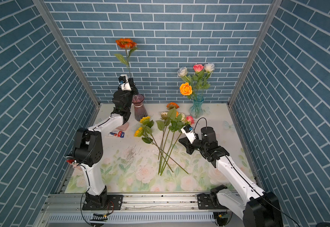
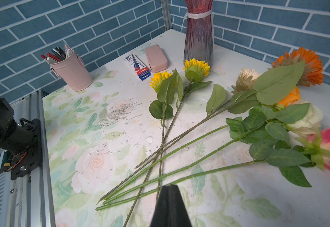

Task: Arrange the flowers in different vases according to their variety
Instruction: Insert the flower into the vase, then pick up the flower at the center of the board.

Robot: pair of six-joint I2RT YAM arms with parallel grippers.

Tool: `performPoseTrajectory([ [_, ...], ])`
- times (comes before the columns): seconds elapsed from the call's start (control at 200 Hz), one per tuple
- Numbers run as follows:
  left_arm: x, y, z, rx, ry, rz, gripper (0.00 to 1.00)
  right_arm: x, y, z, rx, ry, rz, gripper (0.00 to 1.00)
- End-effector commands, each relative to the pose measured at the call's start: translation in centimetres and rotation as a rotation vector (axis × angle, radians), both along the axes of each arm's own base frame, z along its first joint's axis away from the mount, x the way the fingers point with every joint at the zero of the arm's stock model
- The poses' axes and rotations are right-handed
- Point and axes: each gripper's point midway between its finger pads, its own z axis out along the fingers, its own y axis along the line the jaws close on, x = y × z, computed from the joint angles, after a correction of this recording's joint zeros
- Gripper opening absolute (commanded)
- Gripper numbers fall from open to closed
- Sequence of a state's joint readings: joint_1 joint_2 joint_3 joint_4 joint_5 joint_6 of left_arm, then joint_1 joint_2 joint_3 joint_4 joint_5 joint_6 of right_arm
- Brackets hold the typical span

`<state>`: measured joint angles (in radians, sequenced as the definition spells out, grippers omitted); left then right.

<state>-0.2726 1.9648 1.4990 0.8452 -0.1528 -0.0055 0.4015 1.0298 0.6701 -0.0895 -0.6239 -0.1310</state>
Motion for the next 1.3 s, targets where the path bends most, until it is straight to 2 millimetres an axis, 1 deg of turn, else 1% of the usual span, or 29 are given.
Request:
performPoseTrajectory([
  [0.0, -0.2, 0.4, -1.0, -0.021, 0.027, 0.007, 0.22, -0.3, 0.0, -0.7, -0.018, -0.001, 0.008, 0.0],
  [0.08, -0.3, 0.2, -1.8, -0.023, 0.065, -0.013, 0.29, -0.3, 0.0, -0.6, -0.02, -0.001, 0.003, 0.0],
  [0.18, -0.3, -0.4, -2.7, -0.015, 0.124, -0.048, 0.42, -0.3, 0.0, -0.6, -0.022, -0.002, 0.002, 0.0],
  [0.265, -0.4, -0.7, -3.6, -0.01, 0.182, -0.066, 0.44, -0.3, 0.0, -0.6, -0.024, -0.001, 0.0, 0.0],
  [0.355, -1.3, -0.5, -4.1, -0.02, 0.226, -0.07, 0.47, -0.4, 0.0, -0.4, -0.025, -0.007, -0.002, 0.0],
  [0.46, -3.2, -0.3, -4.0, -0.044, 0.265, -0.072, 0.61, -0.4, -0.1, -0.3, -0.025, -0.012, -0.004, 0.0],
  [0.575, -6.3, -0.8, -2.9, -0.045, 0.295, -0.081, 0.64, -0.5, -0.1, -0.1, -0.025, -0.018, -0.01, 0.0],
  [0.67, -8.9, -2.4, -2.5, 0.014, 0.37, -0.103, 0.66, -0.3, -0.4, -0.3, -0.04, -0.014, -0.033, 0.0],
  [0.745, -10.8, -4.8, -3.0, 0.067, 0.456, -0.179, 0.68, -0.1, -0.6, -0.4, -0.047, -0.012, -0.058, 0.0],
  [0.845, -13.6, -8.8, -5.3, 0.133, 0.59, -0.289, 0.68, 0.4, -1.2, -0.7, -0.069, -0.001, -0.107, 0.0],
  [0.96, -17.0, -13.5, -9.8, 0.211, 0.732, -0.392, 0.68, 0.7, -1.8, -0.8, -0.073, 0.021, -0.159, 0.0],
  [1.06, -19.1, -16.6, -14.3, 0.255, 0.816, -0.433, 0.68, 0.6, -2.3, -0.8, -0.056, 0.027, -0.201, 0.0],
  [1.185, -20.0, -19.4, -19.9, 0.29, 0.912, -0.433, 0.68, 0.5, -3.4, -0.5, -0.046, 0.028, -0.274, 0.0],
  [1.24, -19.8, -20.2, -21.8, 0.297, 0.94, -0.412, 0.68, 0.5, -3.9, -0.4, -0.046, 0.036, -0.311, 0.0],
  [1.295, -19.3, -20.8, -23.3, 0.289, 0.966, -0.396, 0.67, 0.4, -4.4, -0.2, -0.044, 0.043, -0.34, 0.0],
])
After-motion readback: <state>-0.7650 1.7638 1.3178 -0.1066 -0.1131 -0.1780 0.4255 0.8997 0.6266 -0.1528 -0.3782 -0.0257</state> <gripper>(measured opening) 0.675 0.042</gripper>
